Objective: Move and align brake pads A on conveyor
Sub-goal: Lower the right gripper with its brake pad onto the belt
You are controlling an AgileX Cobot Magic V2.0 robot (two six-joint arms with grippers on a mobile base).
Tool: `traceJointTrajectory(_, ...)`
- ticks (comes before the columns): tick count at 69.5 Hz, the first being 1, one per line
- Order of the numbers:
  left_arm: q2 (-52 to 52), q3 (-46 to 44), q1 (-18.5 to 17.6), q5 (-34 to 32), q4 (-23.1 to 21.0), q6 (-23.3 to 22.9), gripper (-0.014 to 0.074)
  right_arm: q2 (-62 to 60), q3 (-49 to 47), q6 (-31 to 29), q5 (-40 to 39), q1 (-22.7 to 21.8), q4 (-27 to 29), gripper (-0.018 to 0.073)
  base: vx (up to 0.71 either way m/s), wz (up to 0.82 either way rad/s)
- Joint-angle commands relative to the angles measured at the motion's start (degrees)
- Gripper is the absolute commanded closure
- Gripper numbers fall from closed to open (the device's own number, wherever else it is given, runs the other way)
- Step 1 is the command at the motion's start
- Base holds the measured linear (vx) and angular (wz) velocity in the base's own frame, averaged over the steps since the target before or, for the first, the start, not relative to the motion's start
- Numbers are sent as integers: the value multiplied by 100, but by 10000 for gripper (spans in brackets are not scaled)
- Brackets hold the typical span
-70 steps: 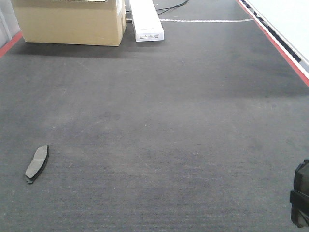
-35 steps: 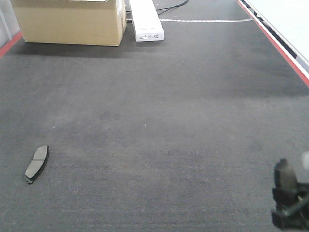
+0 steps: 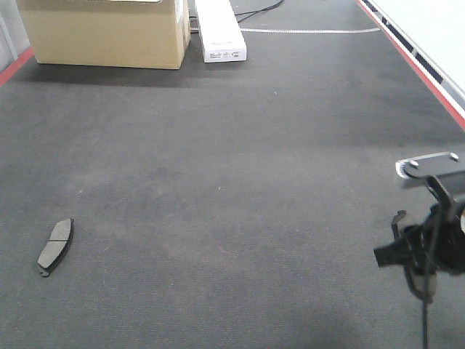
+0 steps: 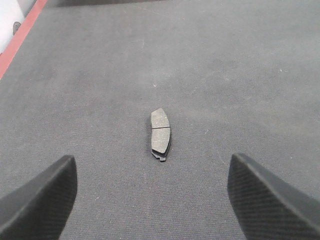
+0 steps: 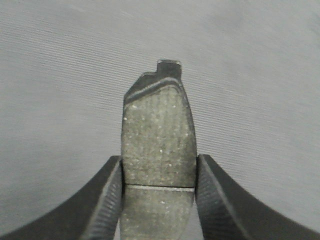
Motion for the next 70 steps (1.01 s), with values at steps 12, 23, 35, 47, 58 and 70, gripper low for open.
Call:
traceJointTrajectory(12,52,-135,-1,-344,-35,-6,21,859,-839,108,142,-543,-348,566,0,0)
traceJointTrajectory(23,52,-135,-1,-344,-35,-6,21,1325,-1045,-168,-158,-700,-52,566,0,0)
traceJointTrajectory(35,52,-135,-1,-344,-35,-6,21,1848,-1081,-456,-525,-700,119,566,0,0)
traceJointTrajectory(47,52,-135,-1,-344,-35,-6,21,2350,-1252,-468,-489,-700,132,566,0,0)
traceJointTrajectory(58,52,-135,-1,-344,-35,-6,21,2778,-1535,-468,-432,-700,244,566,0,0)
traceJointTrajectory(70,52,-135,-1,-344,-35,-6,21,3185,-1868,-470,-348,-700,298,566,0,0)
